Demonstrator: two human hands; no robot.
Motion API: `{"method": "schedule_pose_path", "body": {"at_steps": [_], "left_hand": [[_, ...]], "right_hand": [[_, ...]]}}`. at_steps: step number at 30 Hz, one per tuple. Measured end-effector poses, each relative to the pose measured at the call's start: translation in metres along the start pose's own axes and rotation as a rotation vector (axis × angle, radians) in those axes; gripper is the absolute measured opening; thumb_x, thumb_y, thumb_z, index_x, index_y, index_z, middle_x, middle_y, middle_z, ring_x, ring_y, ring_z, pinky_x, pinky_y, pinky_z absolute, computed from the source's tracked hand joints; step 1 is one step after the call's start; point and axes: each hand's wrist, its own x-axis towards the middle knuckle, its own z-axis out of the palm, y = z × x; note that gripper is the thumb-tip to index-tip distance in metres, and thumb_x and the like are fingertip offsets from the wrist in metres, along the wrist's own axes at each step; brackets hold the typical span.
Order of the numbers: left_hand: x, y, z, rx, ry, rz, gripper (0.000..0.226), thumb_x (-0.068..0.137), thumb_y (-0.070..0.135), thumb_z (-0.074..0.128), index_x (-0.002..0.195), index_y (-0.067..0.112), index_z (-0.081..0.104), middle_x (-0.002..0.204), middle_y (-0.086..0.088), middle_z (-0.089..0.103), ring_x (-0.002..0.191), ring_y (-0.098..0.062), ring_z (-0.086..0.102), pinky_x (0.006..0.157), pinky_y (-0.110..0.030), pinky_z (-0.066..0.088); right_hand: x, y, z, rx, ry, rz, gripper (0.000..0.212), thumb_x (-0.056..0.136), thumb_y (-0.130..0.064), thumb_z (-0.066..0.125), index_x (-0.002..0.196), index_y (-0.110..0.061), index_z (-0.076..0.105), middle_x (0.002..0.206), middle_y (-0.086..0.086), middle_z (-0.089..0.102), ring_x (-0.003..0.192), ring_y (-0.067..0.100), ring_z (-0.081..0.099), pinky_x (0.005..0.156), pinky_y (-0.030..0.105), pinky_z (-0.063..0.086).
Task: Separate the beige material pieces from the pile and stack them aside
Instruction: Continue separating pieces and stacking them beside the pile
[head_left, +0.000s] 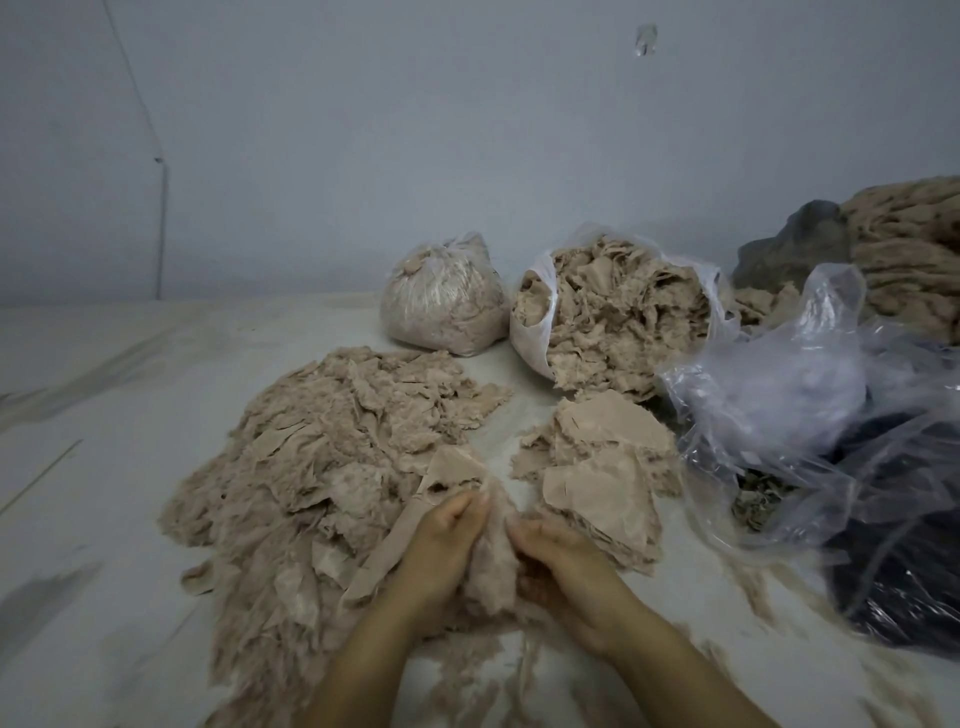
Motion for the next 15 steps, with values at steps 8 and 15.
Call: {"method": "schedule_pose_path", "body": {"at_steps": [8,15], "left_hand": [[-0.004,-0.001,0.005,0.317,0.009,0.093,0.031,0.097,0.025,0.049,0.089,-0.001,0.063,0.082,-0.019,0.063,0.077,-0.021,0.056,0.076,-0.047,0.049],[-0.001,-0.011,-0.001,0.489,0.206,0.152,0.035,0.098,0.023,0.048,0.064,0.028,0.055,0.059,0.017,0.054,0.058,0.002,0.049,0.057,-0.013,0.038]], "right_hand": [[0.001,-0.004,0.004,-0.001,-0.034,-0.072,0.026,0.079,-0.024,0.072,0.09,-0.003,0.062,0.084,0.013,0.068,0.075,0.019,0.067,0.068,0.03,0.055],[0.003,0.003,0.006,-0.093,0.253,-0.234,0.021,0.089,-0.018,0.065,0.075,-0.006,0.057,0.071,0.014,0.049,0.067,0.024,0.044,0.064,0.035,0.039]]}}
